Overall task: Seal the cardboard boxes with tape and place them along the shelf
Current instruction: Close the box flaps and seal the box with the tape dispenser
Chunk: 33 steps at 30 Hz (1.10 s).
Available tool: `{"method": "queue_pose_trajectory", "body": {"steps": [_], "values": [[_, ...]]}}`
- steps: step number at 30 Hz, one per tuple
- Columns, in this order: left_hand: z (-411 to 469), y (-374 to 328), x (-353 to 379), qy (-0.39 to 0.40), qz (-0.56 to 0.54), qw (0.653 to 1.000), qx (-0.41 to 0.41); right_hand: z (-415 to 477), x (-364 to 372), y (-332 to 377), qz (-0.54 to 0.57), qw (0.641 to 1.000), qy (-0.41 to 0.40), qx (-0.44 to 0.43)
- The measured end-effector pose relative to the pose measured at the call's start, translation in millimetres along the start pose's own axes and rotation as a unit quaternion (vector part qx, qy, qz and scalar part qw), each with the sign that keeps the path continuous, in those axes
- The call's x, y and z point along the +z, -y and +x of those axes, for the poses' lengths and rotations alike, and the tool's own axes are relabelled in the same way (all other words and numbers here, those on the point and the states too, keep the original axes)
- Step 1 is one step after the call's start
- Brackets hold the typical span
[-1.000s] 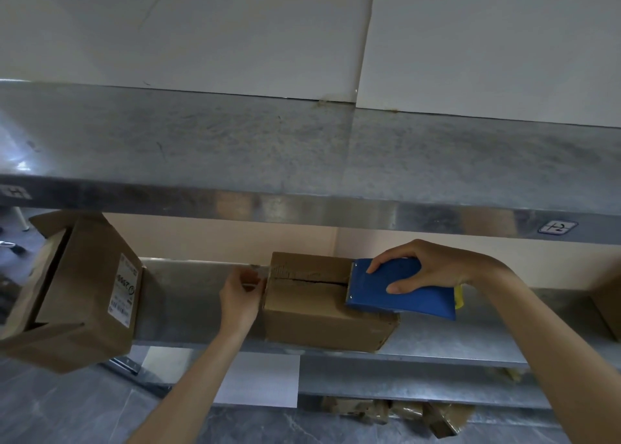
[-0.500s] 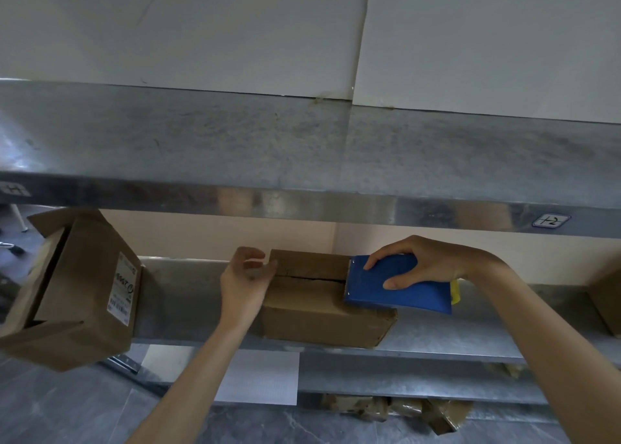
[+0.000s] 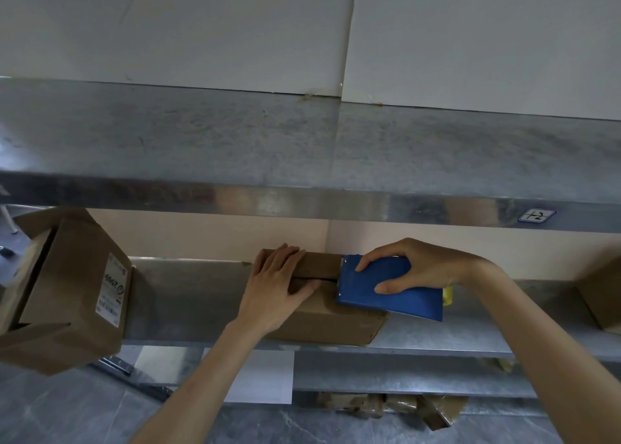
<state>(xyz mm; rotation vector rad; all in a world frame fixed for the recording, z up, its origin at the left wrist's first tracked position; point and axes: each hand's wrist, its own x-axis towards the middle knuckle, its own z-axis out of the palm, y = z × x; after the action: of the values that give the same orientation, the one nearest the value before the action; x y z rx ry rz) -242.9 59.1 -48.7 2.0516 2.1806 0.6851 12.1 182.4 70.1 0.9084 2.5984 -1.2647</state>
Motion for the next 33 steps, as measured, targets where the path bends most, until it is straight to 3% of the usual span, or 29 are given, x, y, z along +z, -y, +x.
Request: {"method": "queue_pose_trajectory", "body": {"steps": [4,18,33], "values": [[-1.7,6.8,-1.5,0.066,0.009,0.998,0.022,-4.0,1.8,2.1,-0.006,1.0,0.004,-0.008],[-8.0,3.6,-1.9,-0.015,-0.006,0.997,0.069,-35.0,20.6,9.4,-0.003,0.999,-0.03,-0.042],[-8.3,3.4,-9.5,0.044,0.012,0.998,0.052,-58.0,4.8,-1.3,0.024,0.998,-0.049,-0.03]]}}
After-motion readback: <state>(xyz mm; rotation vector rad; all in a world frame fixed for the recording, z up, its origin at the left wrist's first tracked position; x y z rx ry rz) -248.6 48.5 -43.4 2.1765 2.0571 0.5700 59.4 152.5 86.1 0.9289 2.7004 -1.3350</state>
